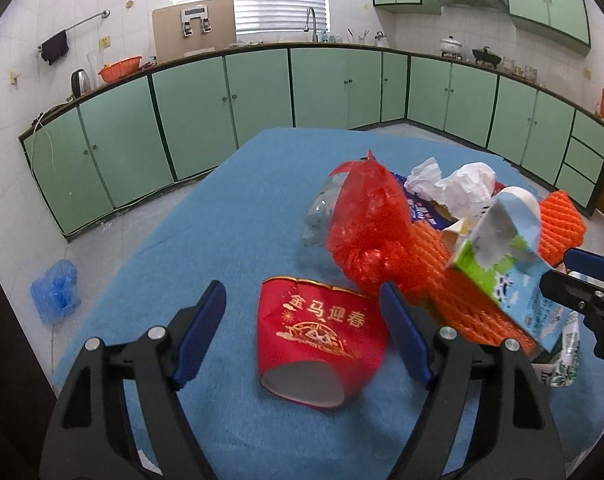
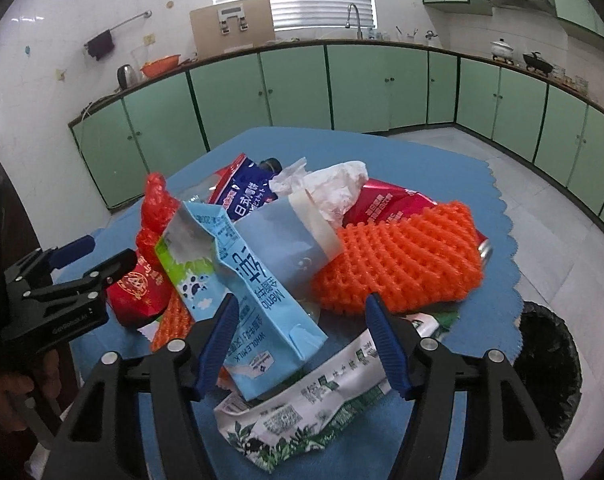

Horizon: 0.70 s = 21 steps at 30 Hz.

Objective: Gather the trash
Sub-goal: 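Move right gripper to blue milk carton while left gripper approaches red paper cup, then close right gripper on blue milk carton while left gripper grasps red paper cup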

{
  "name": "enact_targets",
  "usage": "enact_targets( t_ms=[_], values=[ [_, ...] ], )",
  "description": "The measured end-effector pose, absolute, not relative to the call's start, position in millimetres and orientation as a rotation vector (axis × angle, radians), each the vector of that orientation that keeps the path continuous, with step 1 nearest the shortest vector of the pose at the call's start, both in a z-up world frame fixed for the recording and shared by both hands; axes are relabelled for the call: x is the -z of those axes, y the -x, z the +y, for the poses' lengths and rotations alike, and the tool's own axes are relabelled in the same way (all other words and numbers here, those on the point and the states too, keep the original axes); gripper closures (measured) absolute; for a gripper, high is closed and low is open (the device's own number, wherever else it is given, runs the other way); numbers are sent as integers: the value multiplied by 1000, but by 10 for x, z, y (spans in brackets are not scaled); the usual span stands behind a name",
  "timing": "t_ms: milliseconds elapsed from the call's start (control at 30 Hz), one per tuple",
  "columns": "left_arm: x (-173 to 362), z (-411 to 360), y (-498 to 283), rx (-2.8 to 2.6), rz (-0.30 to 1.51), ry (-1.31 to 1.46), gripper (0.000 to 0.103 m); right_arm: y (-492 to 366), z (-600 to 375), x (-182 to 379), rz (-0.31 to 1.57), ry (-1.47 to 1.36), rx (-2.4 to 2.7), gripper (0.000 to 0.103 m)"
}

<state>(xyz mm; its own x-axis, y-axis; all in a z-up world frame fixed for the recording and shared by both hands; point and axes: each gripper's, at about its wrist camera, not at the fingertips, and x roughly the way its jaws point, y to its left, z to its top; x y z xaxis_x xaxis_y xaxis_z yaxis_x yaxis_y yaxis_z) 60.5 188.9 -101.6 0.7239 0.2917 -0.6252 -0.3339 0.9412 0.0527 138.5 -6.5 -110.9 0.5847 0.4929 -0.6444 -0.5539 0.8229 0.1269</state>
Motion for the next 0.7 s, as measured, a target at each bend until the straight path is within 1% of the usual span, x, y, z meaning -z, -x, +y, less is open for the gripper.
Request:
enact_targets(
  t_ms=[267, 400, 533, 633, 700],
  values=[
    [1119, 1969, -631, -335, 706, 79, 26, -1493, 80, 1193, 754, 108, -683, 38],
    [1173, 1962, -641, -321, 721, 86, 22, -1518, 131, 1209, 795, 89, -736, 38],
    [1245, 2003, -653, -323, 737, 92, 20, -1524, 157, 1250, 818, 87, -757, 39],
    [1292, 2037, -670, -318, 756, 102, 19, -1520, 164, 1244, 819, 90, -775, 50],
    [1324, 2041, -681, -317, 766, 103, 19, -1509, 157, 1211, 813, 83, -793, 64]
  ],
)
